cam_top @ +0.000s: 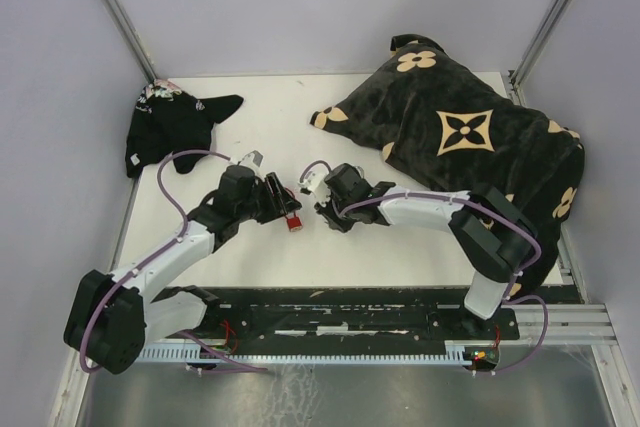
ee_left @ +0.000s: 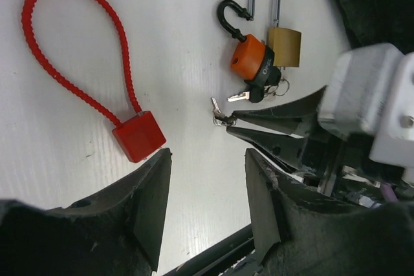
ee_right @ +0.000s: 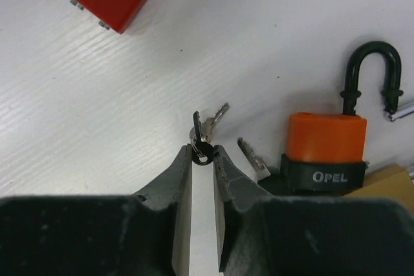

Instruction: Unlock with the key

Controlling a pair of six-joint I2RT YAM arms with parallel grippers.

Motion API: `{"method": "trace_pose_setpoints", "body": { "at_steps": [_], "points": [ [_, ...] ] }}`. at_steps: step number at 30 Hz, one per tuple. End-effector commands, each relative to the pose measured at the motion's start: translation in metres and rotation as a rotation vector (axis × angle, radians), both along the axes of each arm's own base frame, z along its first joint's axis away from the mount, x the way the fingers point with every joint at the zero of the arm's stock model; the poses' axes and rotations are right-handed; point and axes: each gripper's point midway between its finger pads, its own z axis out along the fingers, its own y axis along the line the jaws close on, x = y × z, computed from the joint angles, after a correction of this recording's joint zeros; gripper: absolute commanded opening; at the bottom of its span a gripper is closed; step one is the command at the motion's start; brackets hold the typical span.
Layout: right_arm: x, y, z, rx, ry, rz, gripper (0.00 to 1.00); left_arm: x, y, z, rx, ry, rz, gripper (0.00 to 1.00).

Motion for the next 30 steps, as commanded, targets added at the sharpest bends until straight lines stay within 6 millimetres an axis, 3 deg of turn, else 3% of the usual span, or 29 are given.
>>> {"method": "trace_pose_setpoints", "body": {
  "at_steps": [1,11,19,30],
  "points": [
    [0.007,0.018,0.050,0.184,-0.101,-0.013,0.13,0.007,-0.013,0.026,-0.133,-0.051,0.019,0.55],
    [0.002,0.033,0.082,0.391,-0.188,-0.035,0.13,0.005,-0.041,0.035,-0.299,-0.017,-0.025,0.53],
    [-0.001,0.038,0.101,0.491,-0.242,-0.038,0.13,0.006,-0.051,0.025,-0.338,0.016,0.020,0.53],
    [-0.007,0.042,0.105,0.538,-0.252,-0.041,0.12,0.011,-0.054,0.015,-0.354,0.039,0.074,0.44]
  ]
}}
